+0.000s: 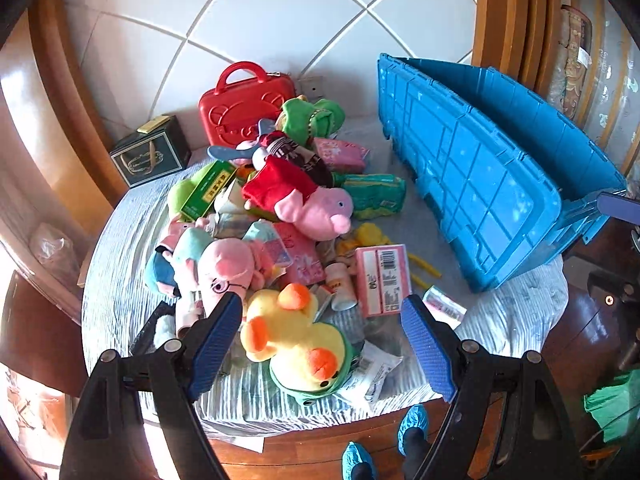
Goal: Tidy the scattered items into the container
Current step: 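Move both grippers to the white packet and the pink printed box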
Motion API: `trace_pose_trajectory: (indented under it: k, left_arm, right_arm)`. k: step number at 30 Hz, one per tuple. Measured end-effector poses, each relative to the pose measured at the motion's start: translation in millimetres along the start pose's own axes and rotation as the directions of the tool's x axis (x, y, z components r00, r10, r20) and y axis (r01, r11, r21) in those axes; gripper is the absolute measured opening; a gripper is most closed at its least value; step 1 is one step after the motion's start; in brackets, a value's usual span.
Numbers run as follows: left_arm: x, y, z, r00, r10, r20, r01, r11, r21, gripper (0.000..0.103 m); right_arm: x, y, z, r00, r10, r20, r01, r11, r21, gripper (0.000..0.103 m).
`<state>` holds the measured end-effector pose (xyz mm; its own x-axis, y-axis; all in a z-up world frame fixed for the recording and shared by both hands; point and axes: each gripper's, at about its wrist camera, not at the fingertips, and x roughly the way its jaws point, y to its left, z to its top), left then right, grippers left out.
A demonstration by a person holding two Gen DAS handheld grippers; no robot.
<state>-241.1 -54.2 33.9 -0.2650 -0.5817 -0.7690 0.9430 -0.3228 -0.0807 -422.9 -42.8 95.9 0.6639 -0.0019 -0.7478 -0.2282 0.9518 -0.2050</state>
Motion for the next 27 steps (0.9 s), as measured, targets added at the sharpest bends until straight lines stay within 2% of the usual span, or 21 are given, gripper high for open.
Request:
trace_pose_trajectory:
  k: [5, 10, 16, 19, 23, 27]
  left_arm:
    - [29.2, 16.3, -48.6, 1.000, 0.016, -0.011, -0.017, 0.999, -0.030, 0.082]
    - [65.4, 9.6, -92.5, 0.998, 0.032, -0.050, -0.035, 0.998, -0.057, 0.082]
    - [108.3, -26.5, -134.3, 0.994, -0.048, -0.103, 0.043, 0.998, -0.045, 0.082]
    - [130.1, -42.0, -150.6, 0.986, -0.088, -0.142, 0.081, 0.995, -0.056, 0.082]
    - [157.9, -60.3, -166.1, 0.981, -0.088, -0.171, 0.084, 0.996, -0.029, 0.082]
    - [187.9, -67.2, -172.3, 0.971, -0.109, -0.213, 0.098, 0.993, -0.060, 0.079]
  right_arm:
    - [40.0, 34.9, -25.3, 0.998, 0.046, -0.035, -0.046, 0.999, 0.020, 0.103]
    - [83.1, 46.8, -61.4, 0.989, 0.119, -0.088, -0.116, 0.993, 0.037, 0.103]
    - [129.0, 34.9, -106.9, 0.976, 0.158, -0.152, -0.142, 0.984, 0.108, 0.103]
    - [145.3, 23.7, -126.4, 0.973, 0.146, -0.181, -0.122, 0.983, 0.140, 0.103]
    - [165.6, 8.7, -149.4, 0.971, 0.133, -0.198, -0.098, 0.979, 0.178, 0.103]
    - [193.2, -2.0, -167.9, 0.967, 0.147, -0.209, -0.100, 0.970, 0.221, 0.103]
